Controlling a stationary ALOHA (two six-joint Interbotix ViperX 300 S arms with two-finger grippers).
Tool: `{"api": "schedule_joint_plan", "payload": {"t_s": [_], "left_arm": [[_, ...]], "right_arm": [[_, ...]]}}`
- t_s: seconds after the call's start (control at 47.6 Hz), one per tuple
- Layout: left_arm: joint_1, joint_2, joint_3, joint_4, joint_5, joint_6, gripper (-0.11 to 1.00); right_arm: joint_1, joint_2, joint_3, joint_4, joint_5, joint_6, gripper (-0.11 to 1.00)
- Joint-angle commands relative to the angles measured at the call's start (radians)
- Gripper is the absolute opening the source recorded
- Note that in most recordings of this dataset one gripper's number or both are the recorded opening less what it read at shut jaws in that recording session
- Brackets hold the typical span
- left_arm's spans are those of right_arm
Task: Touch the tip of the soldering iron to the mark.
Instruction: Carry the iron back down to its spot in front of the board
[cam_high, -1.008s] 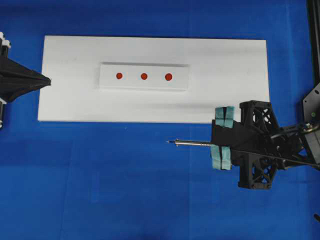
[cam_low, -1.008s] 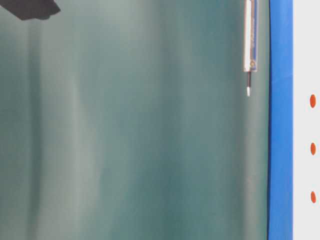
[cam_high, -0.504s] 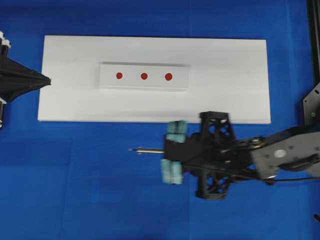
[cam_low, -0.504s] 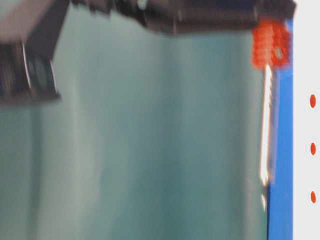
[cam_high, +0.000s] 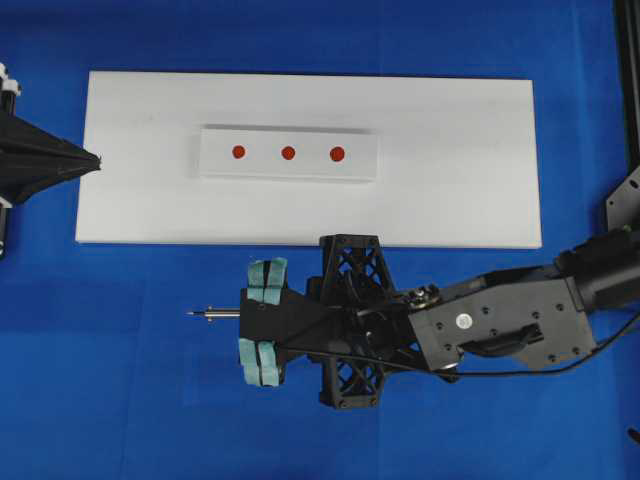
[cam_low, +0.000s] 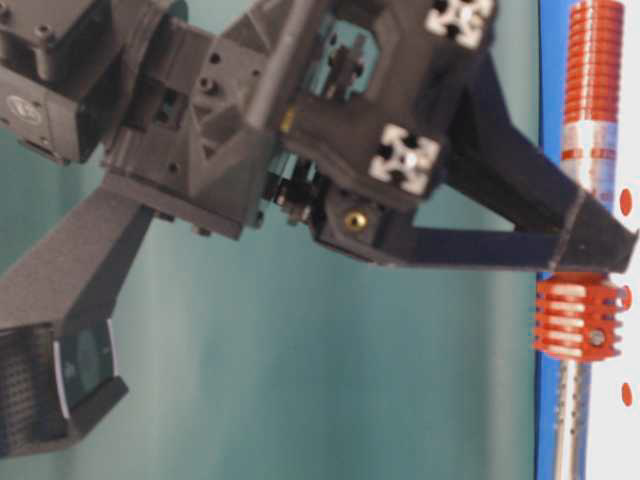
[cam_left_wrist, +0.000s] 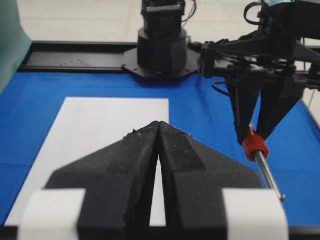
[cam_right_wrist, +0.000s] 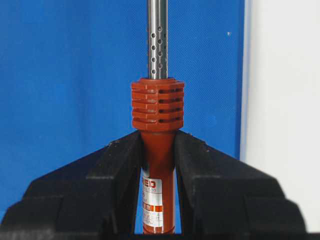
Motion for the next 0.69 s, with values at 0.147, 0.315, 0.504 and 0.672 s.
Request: {"api": "schedule_joint_plan", "payload": {"t_s": [0.147, 0.315, 0.504, 0.672], "left_arm": [[-0.002, 0.003, -0.012, 0.002, -0.005, 0.0, 0.0], [0.0, 0.003, -0.014, 0.002, -0.005, 0.0, 0.0], [0.0, 0.003, -0.014, 0.002, -0.005, 0.0, 0.0], [0.0, 0.003, -0.012, 0.002, -0.003, 0.0, 0.0]], "right_arm": [[-0.006, 0.009, 0.02, 0.008, -0.087, 0.02, 0.07], [-0.006, 0.069, 0.074, 0.041, -0.244, 0.038, 0.07], [-0.006, 0.147, 0.106, 0.075, -0.39, 0.051, 0.07], [-0.005, 0.187, 0.112, 0.075, -0.422, 0.052, 0.07]]}}
